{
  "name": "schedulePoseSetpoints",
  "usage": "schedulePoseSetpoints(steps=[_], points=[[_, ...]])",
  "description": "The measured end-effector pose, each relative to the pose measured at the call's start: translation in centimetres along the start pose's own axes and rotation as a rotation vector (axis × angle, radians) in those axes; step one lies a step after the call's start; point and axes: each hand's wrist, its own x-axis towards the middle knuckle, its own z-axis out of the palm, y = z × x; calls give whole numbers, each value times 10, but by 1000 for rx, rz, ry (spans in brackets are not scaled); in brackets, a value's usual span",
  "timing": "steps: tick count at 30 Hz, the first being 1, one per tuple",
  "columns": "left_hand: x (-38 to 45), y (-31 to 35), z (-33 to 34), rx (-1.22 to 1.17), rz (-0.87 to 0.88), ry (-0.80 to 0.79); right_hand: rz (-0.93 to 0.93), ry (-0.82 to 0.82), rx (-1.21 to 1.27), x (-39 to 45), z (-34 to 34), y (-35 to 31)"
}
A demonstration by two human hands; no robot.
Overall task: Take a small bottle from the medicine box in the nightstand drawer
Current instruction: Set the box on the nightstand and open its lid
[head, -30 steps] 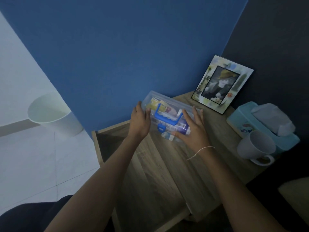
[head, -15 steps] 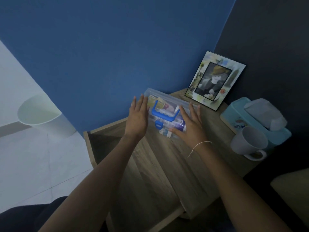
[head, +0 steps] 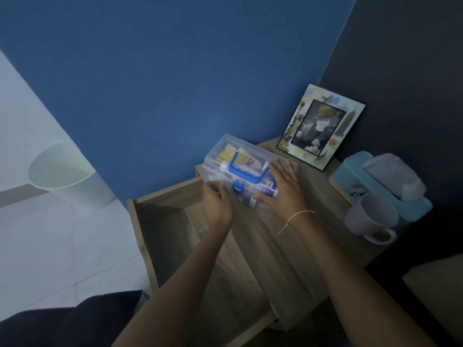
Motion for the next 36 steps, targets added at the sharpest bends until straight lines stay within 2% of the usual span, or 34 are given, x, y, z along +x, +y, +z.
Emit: schedulePoseSetpoints(steps=[3, 8, 20, 23, 26, 28, 31, 34, 36], points=[[-7, 3, 6, -115, -185, -190, -1, 5, 26, -1, -1, -1], [-3, 11, 3, -196, -285, -298, 5, -15, 42, -2, -3, -3], [3, 5, -10, -162, -287, -339, 15, -29, 104, 0, -6, 0], [3, 0, -16, -68, -183, -351, 7, -41, 140, -4, -9, 3], [7, 2, -24, -7, -37, -172, 144, 108, 232, -23, 1, -3], [13, 10, -29, 44, 75, -107, 302, 233, 439, -41, 7, -9], [20, 24, -31, 111, 254, -96, 370, 360, 676, -54, 10, -13], [27, 40, -27, 65, 301, -55, 366, 551, 842, -43, -2, -18], [32, 51, -21, -10, 334, -125, 368, 700, 887, -27, -20, -22]])
